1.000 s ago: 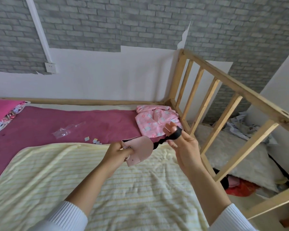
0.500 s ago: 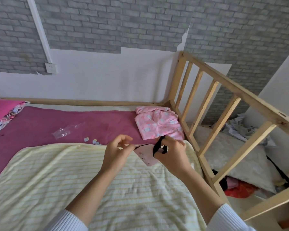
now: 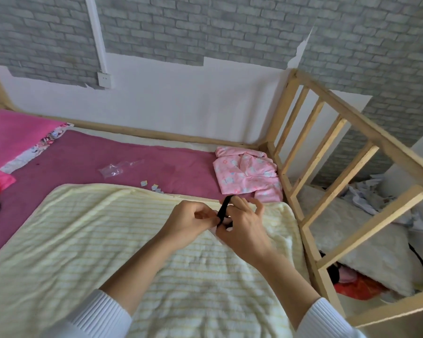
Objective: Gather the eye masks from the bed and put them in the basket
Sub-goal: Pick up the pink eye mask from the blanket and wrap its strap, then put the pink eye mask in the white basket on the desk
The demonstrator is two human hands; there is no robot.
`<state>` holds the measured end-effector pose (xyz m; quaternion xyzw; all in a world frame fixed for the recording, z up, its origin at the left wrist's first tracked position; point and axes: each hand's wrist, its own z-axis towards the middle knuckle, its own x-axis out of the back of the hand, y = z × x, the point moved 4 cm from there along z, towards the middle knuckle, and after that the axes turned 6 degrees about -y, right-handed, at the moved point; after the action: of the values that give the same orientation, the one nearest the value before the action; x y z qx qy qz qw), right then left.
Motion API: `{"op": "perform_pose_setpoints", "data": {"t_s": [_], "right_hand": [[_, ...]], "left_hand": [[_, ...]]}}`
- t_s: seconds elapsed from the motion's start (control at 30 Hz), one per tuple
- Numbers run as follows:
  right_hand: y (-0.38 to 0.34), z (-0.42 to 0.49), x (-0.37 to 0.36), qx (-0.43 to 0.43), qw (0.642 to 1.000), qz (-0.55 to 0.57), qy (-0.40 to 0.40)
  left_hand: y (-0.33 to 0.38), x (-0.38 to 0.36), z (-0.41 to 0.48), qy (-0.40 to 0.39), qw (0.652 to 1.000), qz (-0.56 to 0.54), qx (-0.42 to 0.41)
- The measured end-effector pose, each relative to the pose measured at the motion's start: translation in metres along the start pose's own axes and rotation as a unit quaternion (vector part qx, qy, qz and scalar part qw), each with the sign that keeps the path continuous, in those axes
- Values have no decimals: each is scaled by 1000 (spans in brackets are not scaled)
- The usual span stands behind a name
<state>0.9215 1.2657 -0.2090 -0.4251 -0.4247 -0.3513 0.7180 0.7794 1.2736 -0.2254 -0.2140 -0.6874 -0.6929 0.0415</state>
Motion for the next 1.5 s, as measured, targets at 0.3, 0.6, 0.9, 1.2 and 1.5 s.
{"op": "perform_pose_setpoints", "data": {"t_s": [0.3, 0.6, 0.9, 1.2, 1.5], "right_hand": [[-98, -8, -58, 72, 962, 197, -175], [-269, -14, -105, 125, 855, 384, -327], [-536, -73, -193, 164, 747, 482, -427], [-784, -123, -271, 212, 670, 435, -563], [-997, -86, -371, 213, 695, 393, -562]], "left_hand": [[-73, 87, -141, 290, 927, -164, 172], [-136, 182, -307, 512, 744, -360, 234], [-203, 320, -528, 564, 692, -342, 294], [-240, 435, -726, 634, 680, -257, 264], [-319, 598, -807, 701, 627, -243, 237]]}}
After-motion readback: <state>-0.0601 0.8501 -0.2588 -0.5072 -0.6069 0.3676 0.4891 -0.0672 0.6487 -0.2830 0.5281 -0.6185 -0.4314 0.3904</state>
